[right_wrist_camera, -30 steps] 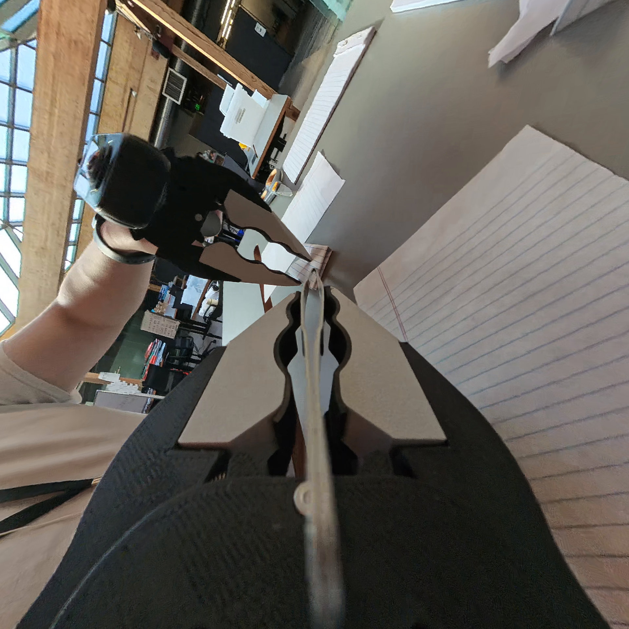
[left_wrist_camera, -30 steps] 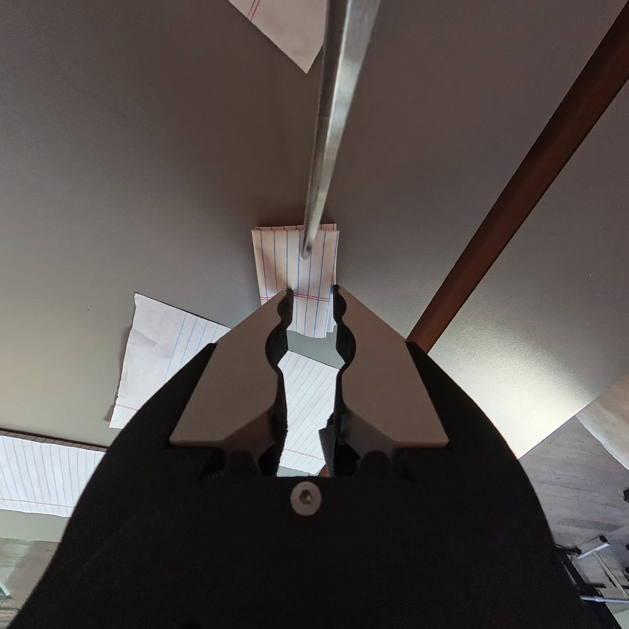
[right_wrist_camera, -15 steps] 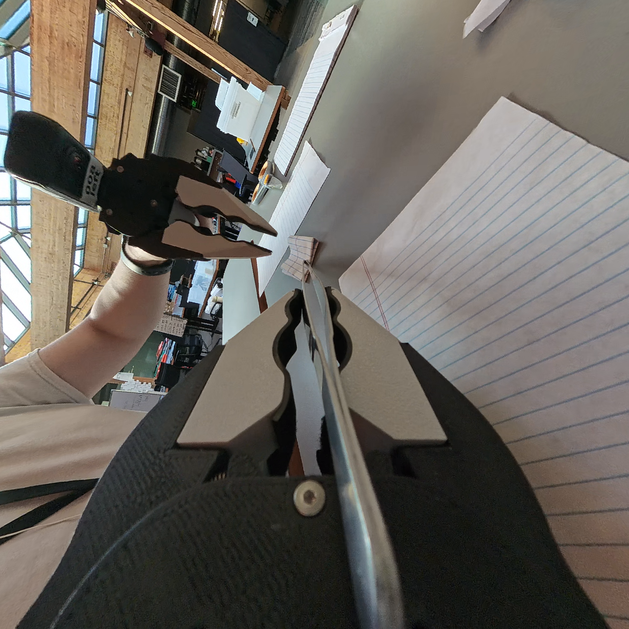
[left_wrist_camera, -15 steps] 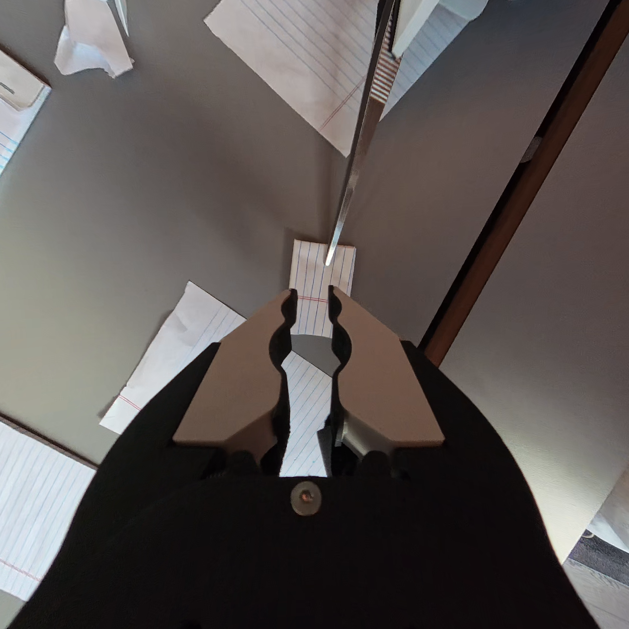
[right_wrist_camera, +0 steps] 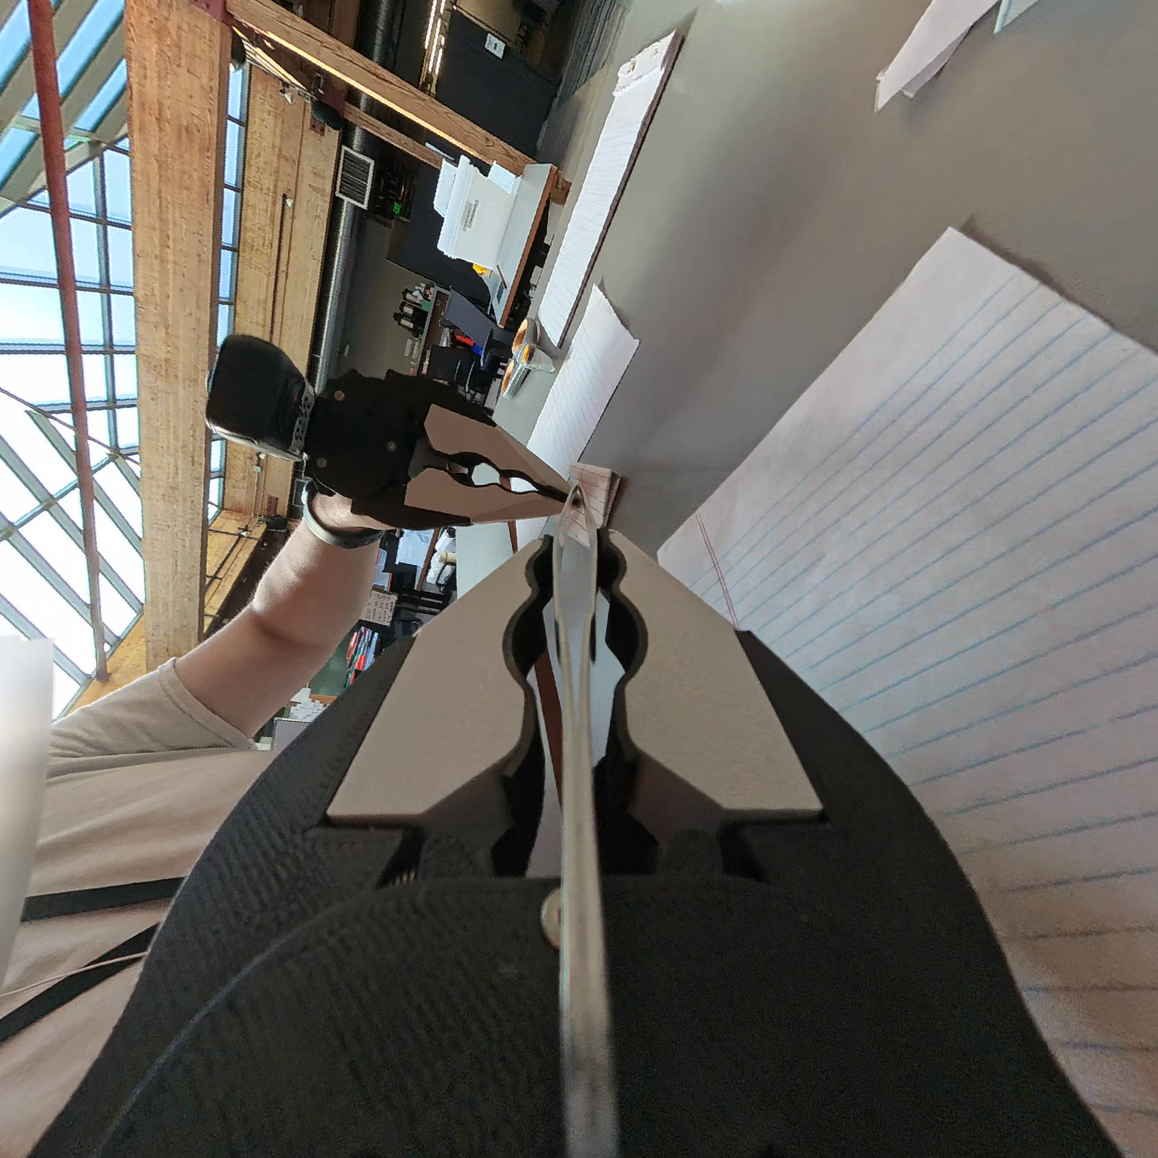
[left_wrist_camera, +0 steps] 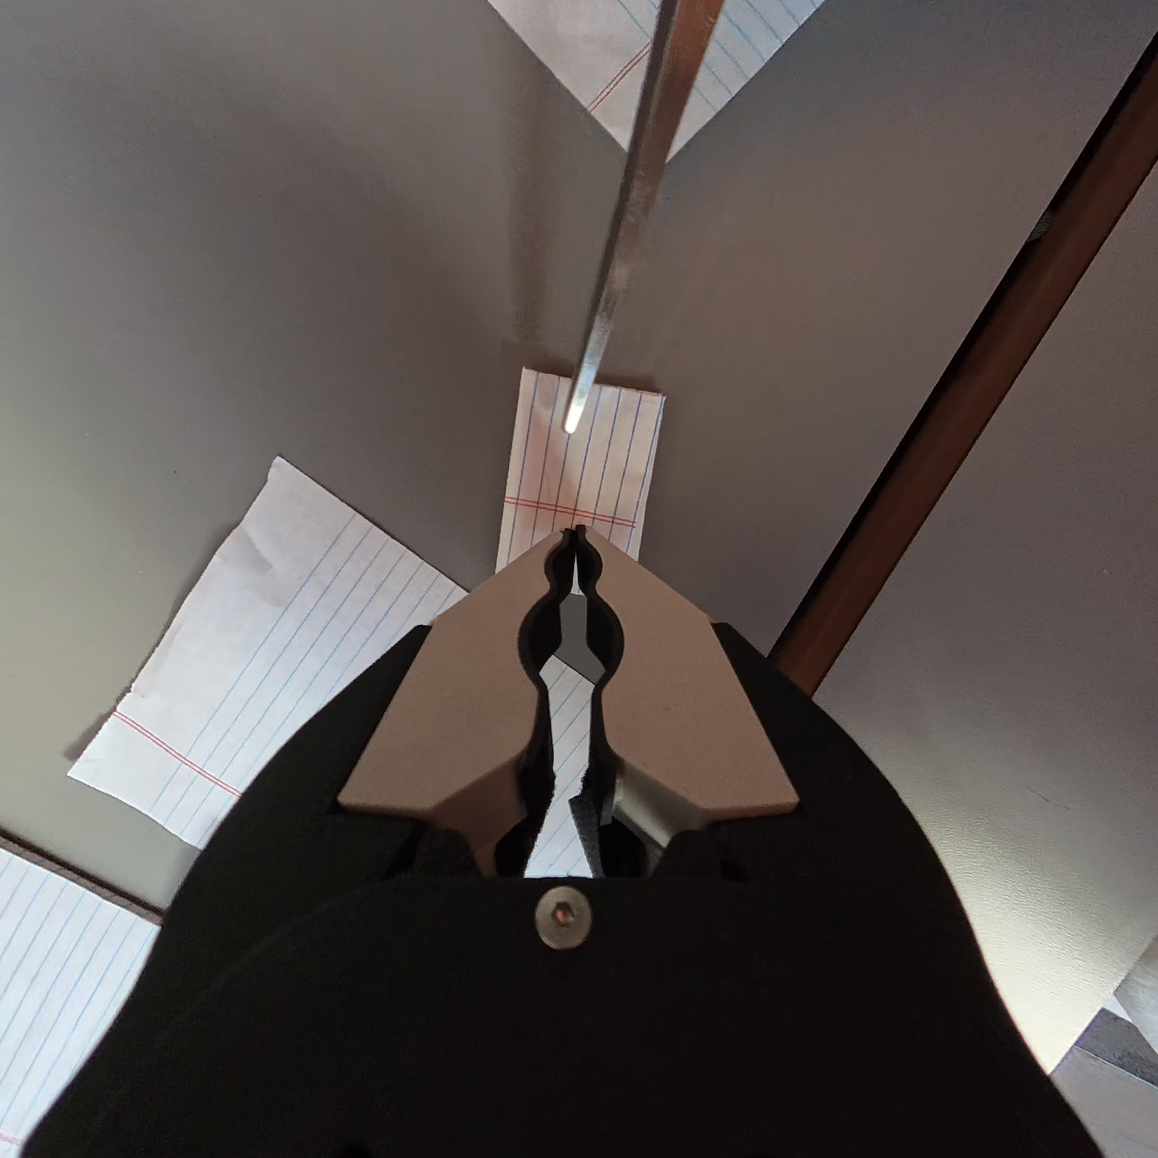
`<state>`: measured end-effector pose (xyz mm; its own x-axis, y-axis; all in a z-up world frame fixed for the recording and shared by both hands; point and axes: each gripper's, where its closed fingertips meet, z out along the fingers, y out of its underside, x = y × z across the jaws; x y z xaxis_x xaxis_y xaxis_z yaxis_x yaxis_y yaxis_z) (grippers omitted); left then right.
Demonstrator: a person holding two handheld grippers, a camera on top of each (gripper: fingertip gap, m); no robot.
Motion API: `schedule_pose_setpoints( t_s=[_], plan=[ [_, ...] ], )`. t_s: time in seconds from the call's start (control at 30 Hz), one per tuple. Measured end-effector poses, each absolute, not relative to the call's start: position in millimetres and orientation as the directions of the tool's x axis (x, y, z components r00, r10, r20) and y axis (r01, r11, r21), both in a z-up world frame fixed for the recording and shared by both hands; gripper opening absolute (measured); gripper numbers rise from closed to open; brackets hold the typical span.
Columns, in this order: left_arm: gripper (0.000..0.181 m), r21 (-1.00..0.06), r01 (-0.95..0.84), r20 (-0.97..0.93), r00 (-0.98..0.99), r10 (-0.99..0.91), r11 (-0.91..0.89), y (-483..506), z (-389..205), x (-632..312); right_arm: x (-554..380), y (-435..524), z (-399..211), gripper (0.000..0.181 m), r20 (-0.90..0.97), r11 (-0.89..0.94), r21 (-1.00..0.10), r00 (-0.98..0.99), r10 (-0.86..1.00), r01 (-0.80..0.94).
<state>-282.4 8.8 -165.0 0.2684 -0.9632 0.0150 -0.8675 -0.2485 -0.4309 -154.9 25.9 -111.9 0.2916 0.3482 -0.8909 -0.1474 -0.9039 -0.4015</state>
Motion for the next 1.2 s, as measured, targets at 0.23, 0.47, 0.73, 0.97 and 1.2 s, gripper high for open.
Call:
schedule_pose_setpoints(
  t_s=[0.23,0.47,0.73,0.97,1.2],
  plan=[
    [0.0,-0.411,-0.889,0.033,0.209,-0.977,-0.204,8.7,-164.9,-282.6,-160.1,55.7,-113.3,0.011,-0.956,-0.978,-0.208,0.213,0.204,0.004],
    [0.0,-0.389,-0.9,0.038,0.199,-0.979,-0.198,8.7,-164.9,-282.7,-172.5,64.7,-128.5,0.011,-0.953,-0.985,-0.166,0.252,0.17,0.038],
    [0.0,-0.391,-0.901,0.036,0.191,-0.981,-0.19,8.8,-164.8,-282.6,-171.6,63.6,-142.8,0.012,-0.955,-0.989,-0.139,0.258,0.145,0.041],
    [0.0,-0.389,-0.902,0.031,0.19,-0.981,-0.187,8.8,-165.0,-282.6,-161.8,70.3,-143.0,0.012,-0.959,-0.991,-0.135,0.249,0.135,0.016],
    [0.0,-0.398,-0.896,0.039,0.196,-0.98,-0.195,8.9,-164.9,-282.4,-150.2,72.2,-144.7,0.012,-0.96,-0.99,-0.139,0.248,0.134,-0.002]
  ],
)
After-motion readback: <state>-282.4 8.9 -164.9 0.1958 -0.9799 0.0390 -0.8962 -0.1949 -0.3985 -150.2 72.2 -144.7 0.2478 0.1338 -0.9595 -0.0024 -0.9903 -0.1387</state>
